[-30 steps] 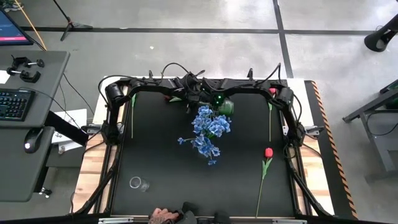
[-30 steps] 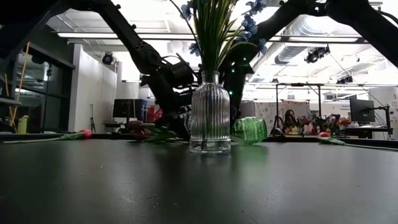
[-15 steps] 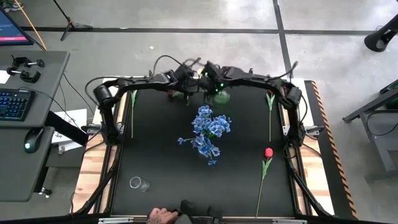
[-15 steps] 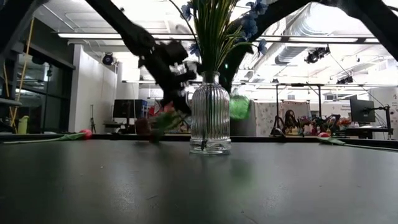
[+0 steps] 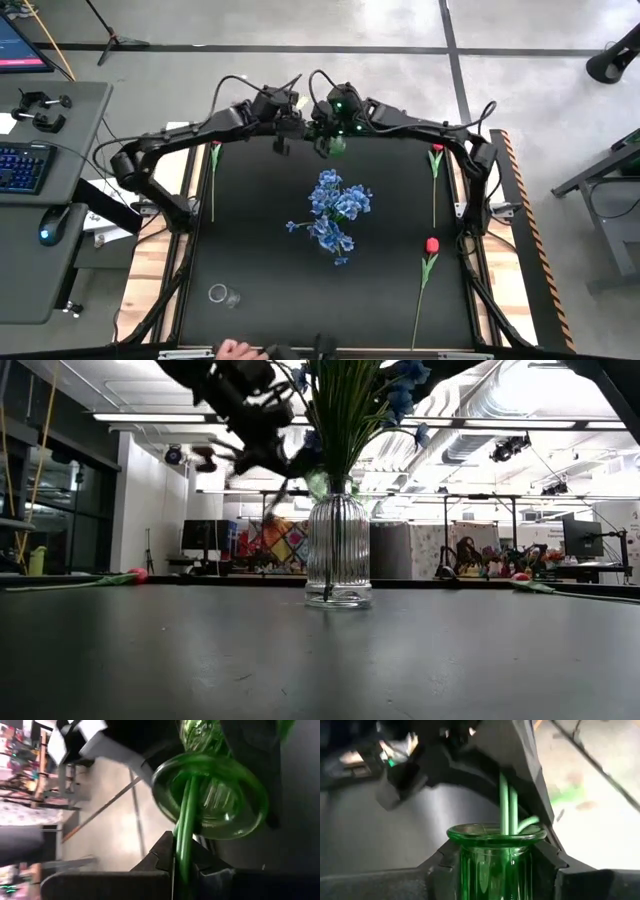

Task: Sort flowers into vase by color
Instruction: Adjust the green vase on the table

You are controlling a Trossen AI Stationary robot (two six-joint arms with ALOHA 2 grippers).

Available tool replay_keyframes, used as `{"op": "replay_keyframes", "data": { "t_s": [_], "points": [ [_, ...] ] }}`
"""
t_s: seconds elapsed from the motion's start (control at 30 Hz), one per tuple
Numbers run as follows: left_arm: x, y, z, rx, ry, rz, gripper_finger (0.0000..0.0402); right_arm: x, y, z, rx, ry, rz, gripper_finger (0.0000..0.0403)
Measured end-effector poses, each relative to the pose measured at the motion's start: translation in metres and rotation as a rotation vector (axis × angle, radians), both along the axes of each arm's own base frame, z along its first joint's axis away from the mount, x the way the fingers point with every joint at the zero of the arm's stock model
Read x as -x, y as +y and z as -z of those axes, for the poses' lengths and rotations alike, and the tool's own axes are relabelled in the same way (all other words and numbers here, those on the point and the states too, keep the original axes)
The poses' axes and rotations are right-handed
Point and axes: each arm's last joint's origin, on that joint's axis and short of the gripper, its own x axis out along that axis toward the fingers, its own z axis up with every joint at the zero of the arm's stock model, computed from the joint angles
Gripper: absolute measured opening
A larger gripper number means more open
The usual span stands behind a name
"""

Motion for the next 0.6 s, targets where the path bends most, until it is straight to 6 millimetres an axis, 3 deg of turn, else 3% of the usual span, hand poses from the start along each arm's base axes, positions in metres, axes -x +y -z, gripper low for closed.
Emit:
{"op": "replay_keyframes", "data": {
  "t_s": [0.27, 0.6],
  "points": [
    [0.0, -0.035, -0.015, -0.22, 0.147, 0.022, 0.0, -0.008, 0.006, 0.006, -0.044, -0.099, -0.042, 0.0128],
    [-0.006, -0.077, -0.003, -0.222, 0.305, 0.117, 0.0001, -0.005, 0.014, 0.039, -0.197, -0.115, -0.223, 0.0128]
  ]
}}
